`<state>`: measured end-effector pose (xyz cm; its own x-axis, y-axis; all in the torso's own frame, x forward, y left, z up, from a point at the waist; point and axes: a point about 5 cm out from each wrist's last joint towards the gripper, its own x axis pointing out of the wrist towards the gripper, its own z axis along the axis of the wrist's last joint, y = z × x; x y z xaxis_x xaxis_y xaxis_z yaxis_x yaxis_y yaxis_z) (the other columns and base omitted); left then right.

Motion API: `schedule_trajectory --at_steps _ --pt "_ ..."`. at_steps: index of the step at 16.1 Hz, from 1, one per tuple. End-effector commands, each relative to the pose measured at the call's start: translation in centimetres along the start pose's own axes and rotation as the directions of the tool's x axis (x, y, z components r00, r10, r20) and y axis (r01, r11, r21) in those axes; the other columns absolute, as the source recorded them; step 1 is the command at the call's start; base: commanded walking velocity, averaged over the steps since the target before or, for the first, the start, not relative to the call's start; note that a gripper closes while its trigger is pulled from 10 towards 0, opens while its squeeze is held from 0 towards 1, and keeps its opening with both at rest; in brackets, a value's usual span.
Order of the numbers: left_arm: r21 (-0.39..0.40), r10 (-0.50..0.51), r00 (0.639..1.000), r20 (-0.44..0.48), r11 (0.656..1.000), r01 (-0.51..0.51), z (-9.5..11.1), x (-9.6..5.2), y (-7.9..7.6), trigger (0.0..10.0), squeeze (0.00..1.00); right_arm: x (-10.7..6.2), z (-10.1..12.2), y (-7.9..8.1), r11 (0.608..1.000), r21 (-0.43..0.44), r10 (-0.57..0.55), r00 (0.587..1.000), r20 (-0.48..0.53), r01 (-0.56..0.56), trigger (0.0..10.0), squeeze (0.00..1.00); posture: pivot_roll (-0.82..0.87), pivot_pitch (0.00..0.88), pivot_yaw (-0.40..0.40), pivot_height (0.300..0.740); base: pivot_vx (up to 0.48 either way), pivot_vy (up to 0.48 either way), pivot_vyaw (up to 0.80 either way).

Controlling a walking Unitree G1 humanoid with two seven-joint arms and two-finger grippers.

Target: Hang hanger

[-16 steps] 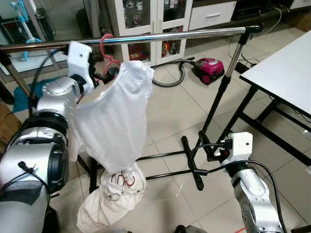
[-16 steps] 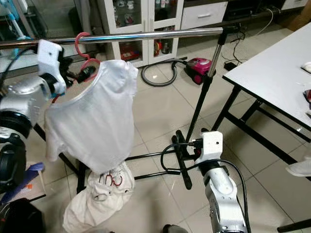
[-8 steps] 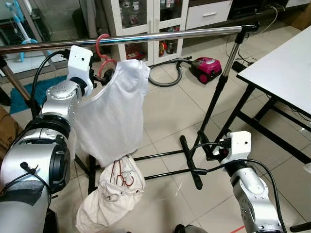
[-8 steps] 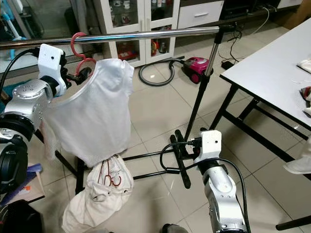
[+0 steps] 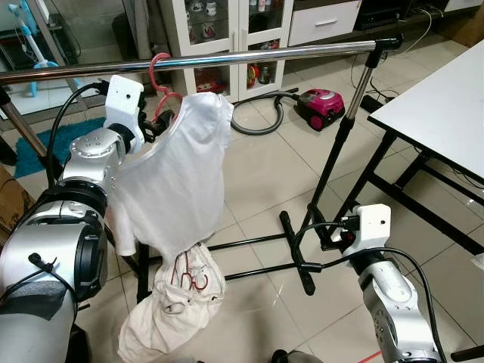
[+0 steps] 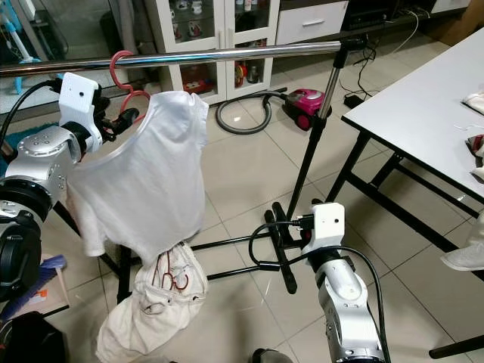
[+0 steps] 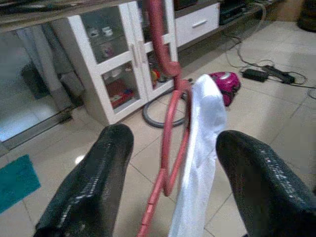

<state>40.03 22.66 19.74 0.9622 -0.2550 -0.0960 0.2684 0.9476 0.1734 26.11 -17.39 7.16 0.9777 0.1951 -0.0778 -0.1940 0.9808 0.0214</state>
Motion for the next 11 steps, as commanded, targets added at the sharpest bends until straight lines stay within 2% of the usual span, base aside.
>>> schedule_trajectory --at_steps 1,4,6,11 --pt "-0.02 -0.006 1.0 -0.013 1.0 0.006 -0.62 -0.34 0.3 0.0 0.0 0.32 0.29 0.02 1.0 0.003 0.002 1.0 0.002 -0.002 10.0 0.0 -0.1 0.012 0.049 0.74 0.0 0.0 0.0" --pt "-0.041 -0.027 1.0 -0.013 0.999 0.026 -0.75 -0.32 0.11 0.0 0.0 0.46 0.31 0.15 1.0 0.01 -0.002 1.0 0.008 0.002 10.0 0.0 -0.1 0.009 0.051 0.74 0.0 0.0 0.0" --pt "-0.102 -0.064 0.998 0.013 0.993 0.065 -0.73 -0.32 -0.14 0.0 0.0 0.53 0.28 0.35 1.0 0.014 0.001 1.0 0.009 -0.001 10.0 0.0 -0.09 0.01 0.055 0.74 0.0 0.0 0.0" --pt "-0.155 -0.065 0.998 0.027 0.986 0.068 -0.69 -0.21 -0.3 0.0 0.0 0.58 0.28 0.36 1.0 0.014 0.01 1.0 0.007 -0.01 10.0 0.0 -0.09 0.009 0.05 0.74 0.0 0.0 0.0"
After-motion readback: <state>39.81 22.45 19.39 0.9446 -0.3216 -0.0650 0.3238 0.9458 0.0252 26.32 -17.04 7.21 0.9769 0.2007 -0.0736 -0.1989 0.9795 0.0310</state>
